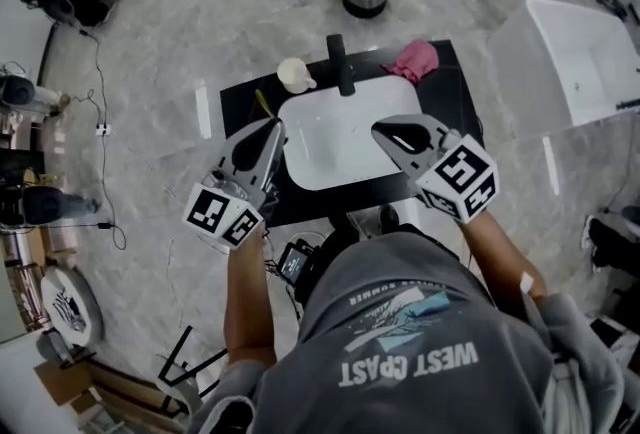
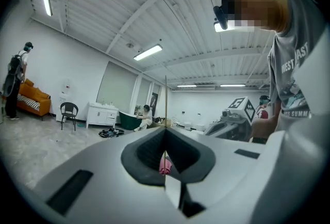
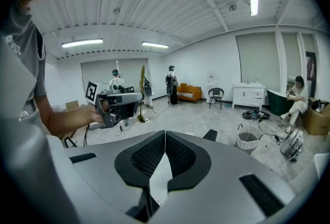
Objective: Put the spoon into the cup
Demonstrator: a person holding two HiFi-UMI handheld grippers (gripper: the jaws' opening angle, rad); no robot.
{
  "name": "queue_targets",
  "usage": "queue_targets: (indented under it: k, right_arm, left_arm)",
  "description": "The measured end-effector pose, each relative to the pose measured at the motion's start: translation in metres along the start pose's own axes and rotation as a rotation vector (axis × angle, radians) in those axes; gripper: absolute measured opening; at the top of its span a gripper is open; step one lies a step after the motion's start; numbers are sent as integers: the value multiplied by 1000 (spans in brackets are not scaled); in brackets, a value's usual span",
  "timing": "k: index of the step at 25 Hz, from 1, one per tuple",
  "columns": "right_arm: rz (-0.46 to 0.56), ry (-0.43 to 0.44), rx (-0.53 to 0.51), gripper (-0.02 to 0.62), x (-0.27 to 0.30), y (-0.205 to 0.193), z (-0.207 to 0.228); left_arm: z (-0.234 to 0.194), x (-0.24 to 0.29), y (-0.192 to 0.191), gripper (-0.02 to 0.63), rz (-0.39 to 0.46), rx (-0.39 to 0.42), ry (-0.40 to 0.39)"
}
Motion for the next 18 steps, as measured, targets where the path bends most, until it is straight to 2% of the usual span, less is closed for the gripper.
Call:
queue_targets:
  k: [6,18]
  right_arm:
    - [-27,-73,37,32,14,4,2]
    - [-66,-98,72,32,44,-4,28]
  left_arm:
    - [-41,10,-5,0,-8,-23,-45]
    - [-92,46,-25,0,-46,-5,-68]
Point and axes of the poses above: the fingertips, and each gripper's own axes: x forward along the fingers, z to its right, y out of its top, the point moved 3 cm from there along -x, backward along the fingers
